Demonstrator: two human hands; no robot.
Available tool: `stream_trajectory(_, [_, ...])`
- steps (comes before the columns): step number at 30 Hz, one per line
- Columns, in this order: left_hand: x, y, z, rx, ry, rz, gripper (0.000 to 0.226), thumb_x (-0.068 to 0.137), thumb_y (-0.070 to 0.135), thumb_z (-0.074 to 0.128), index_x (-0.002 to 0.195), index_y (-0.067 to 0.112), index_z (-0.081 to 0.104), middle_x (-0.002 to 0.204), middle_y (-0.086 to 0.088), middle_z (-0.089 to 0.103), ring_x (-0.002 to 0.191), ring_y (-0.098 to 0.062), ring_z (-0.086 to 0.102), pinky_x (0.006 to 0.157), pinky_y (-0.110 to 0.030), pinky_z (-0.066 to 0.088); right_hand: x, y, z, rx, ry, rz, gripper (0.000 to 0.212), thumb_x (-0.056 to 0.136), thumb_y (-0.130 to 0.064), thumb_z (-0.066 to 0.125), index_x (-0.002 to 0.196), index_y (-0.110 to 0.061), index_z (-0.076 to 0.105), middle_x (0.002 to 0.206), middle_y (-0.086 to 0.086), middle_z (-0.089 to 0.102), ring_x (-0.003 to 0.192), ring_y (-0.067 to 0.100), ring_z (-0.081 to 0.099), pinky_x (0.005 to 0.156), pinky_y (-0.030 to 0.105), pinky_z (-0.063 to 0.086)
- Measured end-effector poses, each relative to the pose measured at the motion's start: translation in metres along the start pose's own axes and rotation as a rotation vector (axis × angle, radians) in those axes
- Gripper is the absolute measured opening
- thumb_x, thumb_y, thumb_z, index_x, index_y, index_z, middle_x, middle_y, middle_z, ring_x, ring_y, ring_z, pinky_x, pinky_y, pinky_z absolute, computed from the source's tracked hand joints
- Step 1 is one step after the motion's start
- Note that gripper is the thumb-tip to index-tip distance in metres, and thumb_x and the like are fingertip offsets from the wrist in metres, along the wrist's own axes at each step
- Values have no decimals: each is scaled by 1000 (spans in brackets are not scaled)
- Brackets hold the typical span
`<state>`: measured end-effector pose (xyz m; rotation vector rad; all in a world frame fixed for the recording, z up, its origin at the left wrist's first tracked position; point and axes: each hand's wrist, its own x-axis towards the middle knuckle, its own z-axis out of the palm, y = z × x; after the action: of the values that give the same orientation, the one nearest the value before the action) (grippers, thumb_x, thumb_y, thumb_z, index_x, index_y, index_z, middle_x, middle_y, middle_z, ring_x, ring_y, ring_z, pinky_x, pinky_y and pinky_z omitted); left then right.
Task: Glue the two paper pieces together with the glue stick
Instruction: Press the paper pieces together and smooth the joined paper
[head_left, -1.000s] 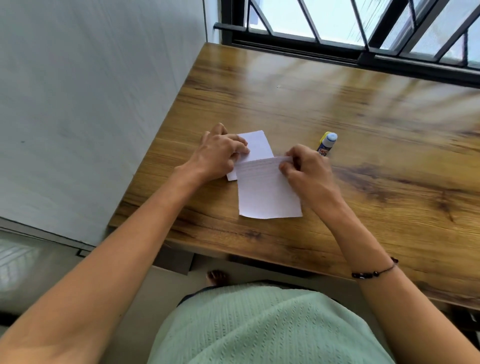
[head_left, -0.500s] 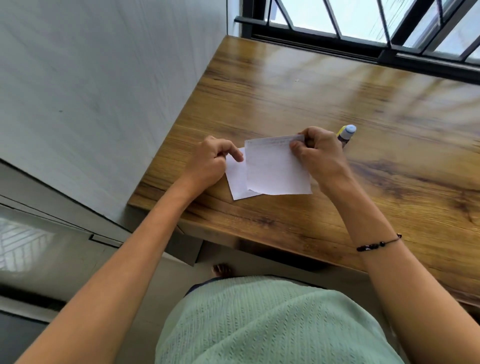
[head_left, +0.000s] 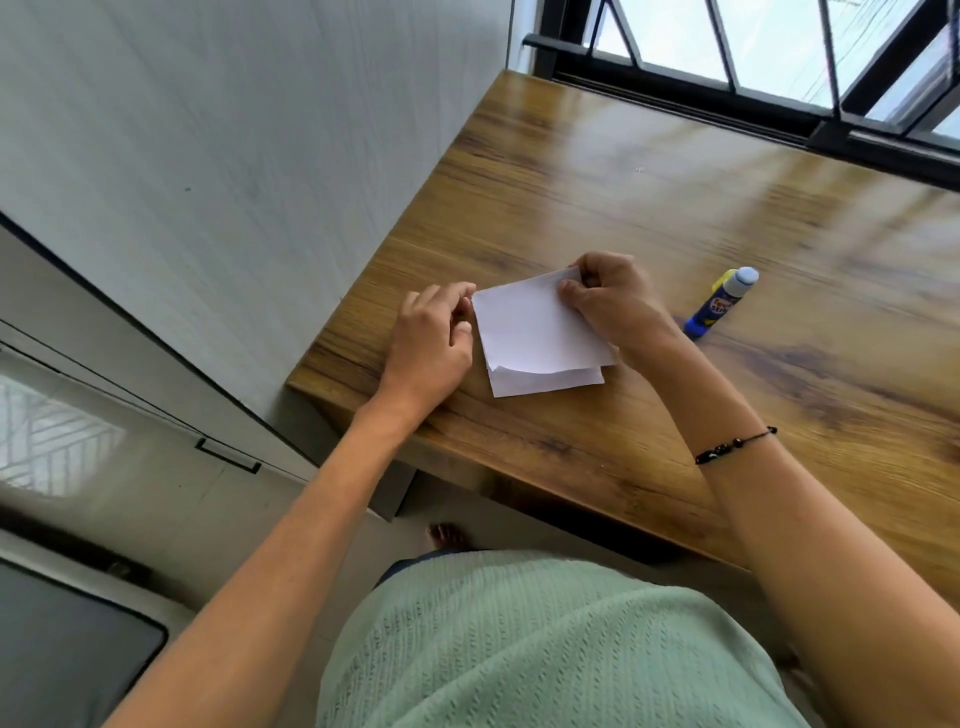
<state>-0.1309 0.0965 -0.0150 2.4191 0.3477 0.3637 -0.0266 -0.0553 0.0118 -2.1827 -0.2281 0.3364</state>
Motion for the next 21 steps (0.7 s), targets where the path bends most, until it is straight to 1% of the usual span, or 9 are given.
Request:
stream_trajectory(3, [0, 0, 0, 22, -6, 7, 41, 89, 9, 48, 130, 13, 49, 127, -8, 57, 116, -23, 47, 96, -29, 40, 2, 0, 2, -25, 2, 12, 13, 86, -18, 55, 88, -6, 61, 99, 13, 63, 85, 27, 59, 73, 42, 52])
stream_trajectory(7, [1, -2, 1, 43, -12, 16, 40, 90, 11, 46, 130, 13, 50, 126, -8, 57, 114, -23, 46, 95, -27, 39, 4, 0, 3, -41, 13, 17, 12, 85, -18, 55, 85, -7, 61, 99, 14, 63, 89, 31, 61, 72, 41, 52])
stream_trajectory(11, [1, -3, 3, 60, -28, 23, 40, 90, 11, 45, 130, 12, 50, 124, -9, 56, 113, -23, 45, 93, -26, 37, 5, 2, 2, -38, 16, 28, 11, 84, -18, 56, 83, -8, 61, 98, 15, 64, 89, 34, 62, 75, 49, 53])
stream_trajectory(13, [1, -3, 3, 60, -25, 23, 40, 90, 9, 44, 130, 11, 51, 124, -10, 56, 112, -24, 45, 93, -25, 37, 5, 2, 2, -42, 11, 27, 12, 84, -18, 56, 83, -7, 61, 97, 16, 64, 89, 34, 62, 75, 49, 53])
stream_trajectory(16, [1, -4, 3, 54, -31, 15, 42, 89, 5, 42, 131, 10, 50, 124, -10, 56, 113, -23, 45, 91, -20, 33, 5, 1, 2, -32, 0, 30, 11, 84, -17, 57, 83, -7, 61, 97, 16, 65, 89, 34, 63, 75, 50, 54])
stream_trajectory(21, [2, -4, 1, 39, -50, 8, 44, 89, 3, 42, 131, 10, 49, 124, -9, 55, 114, -22, 43, 91, -19, 32, 4, 0, 1, -66, 13, 21, 12, 83, -16, 56, 84, -6, 62, 96, 15, 64, 88, 32, 62, 73, 46, 53])
